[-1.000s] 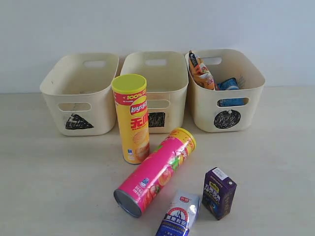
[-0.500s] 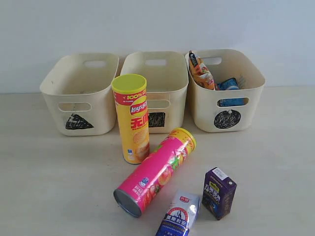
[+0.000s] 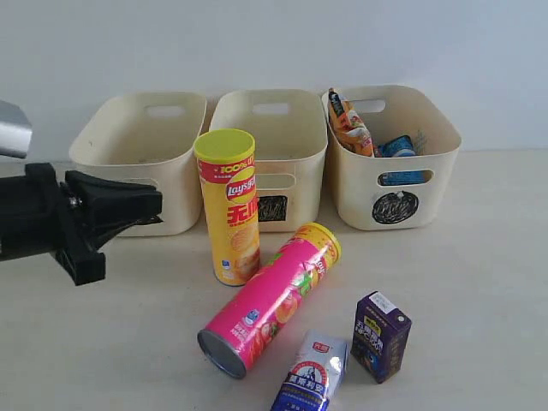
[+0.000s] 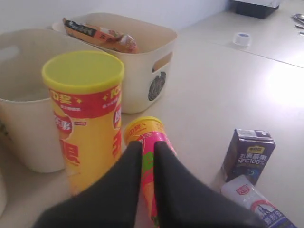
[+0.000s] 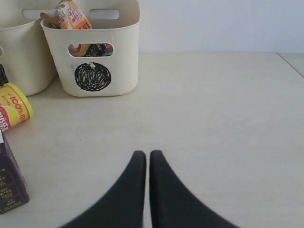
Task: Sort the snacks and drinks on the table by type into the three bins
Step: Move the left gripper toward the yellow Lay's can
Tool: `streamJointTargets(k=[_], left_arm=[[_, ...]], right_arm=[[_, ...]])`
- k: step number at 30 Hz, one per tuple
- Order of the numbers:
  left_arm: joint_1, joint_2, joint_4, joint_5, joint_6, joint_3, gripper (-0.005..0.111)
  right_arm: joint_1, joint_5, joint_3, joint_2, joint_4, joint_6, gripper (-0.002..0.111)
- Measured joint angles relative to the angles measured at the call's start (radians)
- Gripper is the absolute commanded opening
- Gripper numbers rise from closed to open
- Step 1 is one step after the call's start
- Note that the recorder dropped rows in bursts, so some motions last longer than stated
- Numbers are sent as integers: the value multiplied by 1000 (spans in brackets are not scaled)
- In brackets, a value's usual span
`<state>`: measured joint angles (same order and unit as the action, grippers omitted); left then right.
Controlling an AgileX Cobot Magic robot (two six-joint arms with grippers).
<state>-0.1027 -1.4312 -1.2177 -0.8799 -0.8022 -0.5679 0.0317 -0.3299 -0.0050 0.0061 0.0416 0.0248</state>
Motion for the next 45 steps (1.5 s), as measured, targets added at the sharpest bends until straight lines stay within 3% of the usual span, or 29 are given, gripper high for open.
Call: streamJointTargets(k=[1, 3, 5, 10, 20, 32, 45], left_arm=[[0, -35, -27, -17, 0, -21, 40], [0, -88, -66, -40, 3, -54, 78], [0, -120, -79, -44, 7, -74, 94], [0, -176, -78, -93, 73, -97, 93], [0, -312, 95, -261, 312, -116, 93], [-15, -374, 114, -283, 318, -206, 93], [-66, -452, 116, -196, 248, -317, 93]], right_arm=[[0, 0, 0, 0, 0, 0, 0], [0, 0, 0, 0, 0, 0, 0], [0, 0, 0, 0, 0, 0, 0], [0, 0, 0, 0, 0, 0, 0], [0, 0, 0, -1, 0, 0, 0], [0, 0, 0, -1, 0, 0, 0], [0, 0, 0, -1, 0, 0, 0]])
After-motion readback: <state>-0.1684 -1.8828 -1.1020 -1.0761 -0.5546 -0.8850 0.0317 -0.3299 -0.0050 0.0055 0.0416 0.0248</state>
